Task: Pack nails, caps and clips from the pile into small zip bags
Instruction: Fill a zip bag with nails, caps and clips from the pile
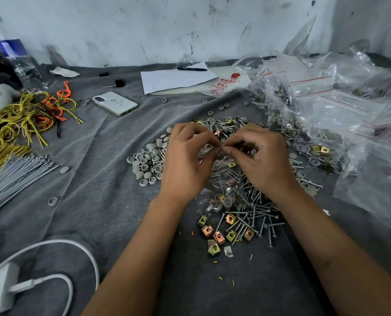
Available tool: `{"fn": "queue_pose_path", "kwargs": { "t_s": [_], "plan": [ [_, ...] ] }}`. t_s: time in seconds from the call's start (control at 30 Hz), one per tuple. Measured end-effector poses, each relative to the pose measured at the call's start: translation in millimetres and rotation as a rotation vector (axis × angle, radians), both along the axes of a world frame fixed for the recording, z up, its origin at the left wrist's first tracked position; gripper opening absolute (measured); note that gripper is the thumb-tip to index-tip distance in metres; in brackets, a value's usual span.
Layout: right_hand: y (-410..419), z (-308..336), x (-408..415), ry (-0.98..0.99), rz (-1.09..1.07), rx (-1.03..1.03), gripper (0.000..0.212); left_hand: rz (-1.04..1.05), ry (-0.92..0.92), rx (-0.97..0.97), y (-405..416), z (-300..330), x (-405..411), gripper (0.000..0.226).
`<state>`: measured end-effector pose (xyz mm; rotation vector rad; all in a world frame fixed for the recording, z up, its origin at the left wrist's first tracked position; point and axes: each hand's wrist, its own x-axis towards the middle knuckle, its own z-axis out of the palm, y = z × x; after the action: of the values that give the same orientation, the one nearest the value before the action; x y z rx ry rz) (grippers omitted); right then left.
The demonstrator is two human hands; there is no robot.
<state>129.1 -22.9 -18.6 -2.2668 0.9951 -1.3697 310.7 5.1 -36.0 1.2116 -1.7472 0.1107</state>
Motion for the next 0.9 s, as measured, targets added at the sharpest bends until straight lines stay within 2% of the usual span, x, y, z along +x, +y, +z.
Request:
{"fn": "queue_pose_path", "kwargs": {
  "t_s": [0.3,0.73,0.9],
  "plan": [
    [-0.7,-1.8,1.3,0.0,0.018,0.082,0.008,-0.036,-0.01,0.026,-0.4,0.7,-0.7,0.006],
    [-0.4,-2.5,2.7,0.103,0.009,-0.012,0.011,-0.031,-0.023,0.056,-0.8,-1.3,-1.2,0.007],
    [-0.5,-1.1,2.1,0.108,-0.009,-0.028,0.007,-0.027,-0.015,0.059,-0.2,-0.5,-1.8,0.006]
  ]
}}
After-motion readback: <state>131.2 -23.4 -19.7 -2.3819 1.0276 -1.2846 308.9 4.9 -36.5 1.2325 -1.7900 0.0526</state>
